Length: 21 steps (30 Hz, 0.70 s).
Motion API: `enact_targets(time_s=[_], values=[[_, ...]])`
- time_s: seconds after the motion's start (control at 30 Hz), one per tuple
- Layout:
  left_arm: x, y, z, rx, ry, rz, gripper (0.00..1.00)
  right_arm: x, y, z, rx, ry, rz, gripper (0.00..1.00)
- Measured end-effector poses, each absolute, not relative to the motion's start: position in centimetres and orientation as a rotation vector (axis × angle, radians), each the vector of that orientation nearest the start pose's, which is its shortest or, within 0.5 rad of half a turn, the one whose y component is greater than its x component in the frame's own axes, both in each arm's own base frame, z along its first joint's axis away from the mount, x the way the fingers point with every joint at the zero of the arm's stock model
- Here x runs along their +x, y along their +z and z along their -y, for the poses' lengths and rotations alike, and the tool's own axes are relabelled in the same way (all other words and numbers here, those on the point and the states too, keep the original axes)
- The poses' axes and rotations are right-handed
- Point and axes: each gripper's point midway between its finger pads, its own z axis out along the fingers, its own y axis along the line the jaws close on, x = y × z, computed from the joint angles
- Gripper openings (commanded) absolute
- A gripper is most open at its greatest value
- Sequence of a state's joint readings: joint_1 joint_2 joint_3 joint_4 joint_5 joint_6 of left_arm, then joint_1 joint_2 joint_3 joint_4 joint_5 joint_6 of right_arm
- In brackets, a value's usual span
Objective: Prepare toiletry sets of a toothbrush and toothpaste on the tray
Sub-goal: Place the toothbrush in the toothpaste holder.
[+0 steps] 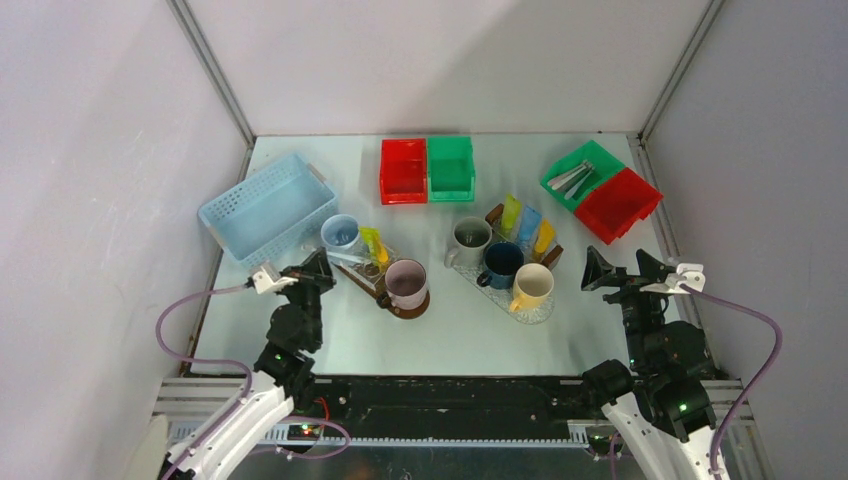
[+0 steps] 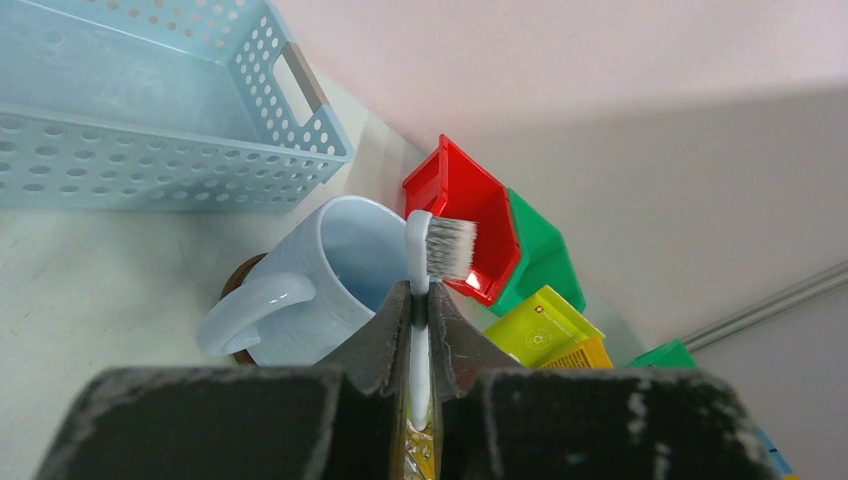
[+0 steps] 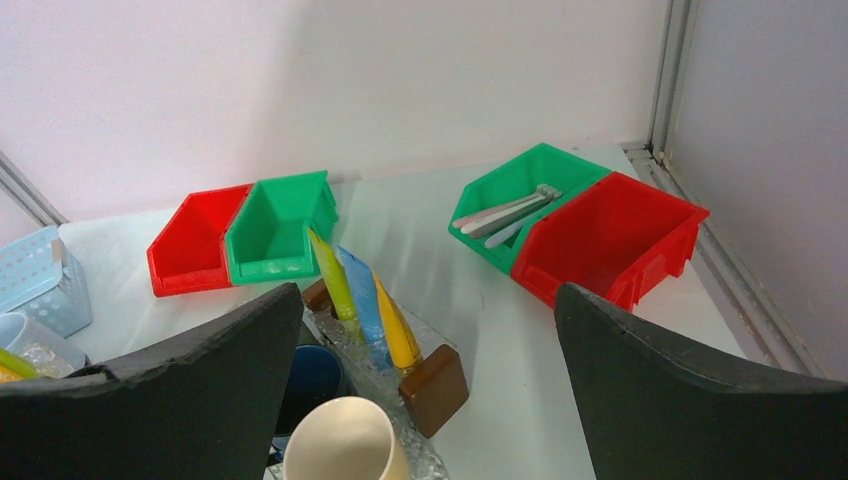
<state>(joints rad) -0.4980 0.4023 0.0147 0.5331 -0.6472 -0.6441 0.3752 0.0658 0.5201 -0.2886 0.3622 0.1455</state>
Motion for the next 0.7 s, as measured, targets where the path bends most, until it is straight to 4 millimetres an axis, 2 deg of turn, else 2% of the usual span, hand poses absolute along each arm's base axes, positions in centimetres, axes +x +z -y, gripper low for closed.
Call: enact_targets(time_s=[0.43, 0.7], values=[[27.2, 16.6, 5.2, -0.618, -0.448, -1.386, 0.12, 20.0, 29.3, -1.9, 0.137, 0.182, -1.402, 0.99], [27.4, 15.9, 5.6, -0.604, -0.443, -1.416, 0.18, 20.0, 29.3, -2.0, 0.136, 0.188, -1.392, 0.99]])
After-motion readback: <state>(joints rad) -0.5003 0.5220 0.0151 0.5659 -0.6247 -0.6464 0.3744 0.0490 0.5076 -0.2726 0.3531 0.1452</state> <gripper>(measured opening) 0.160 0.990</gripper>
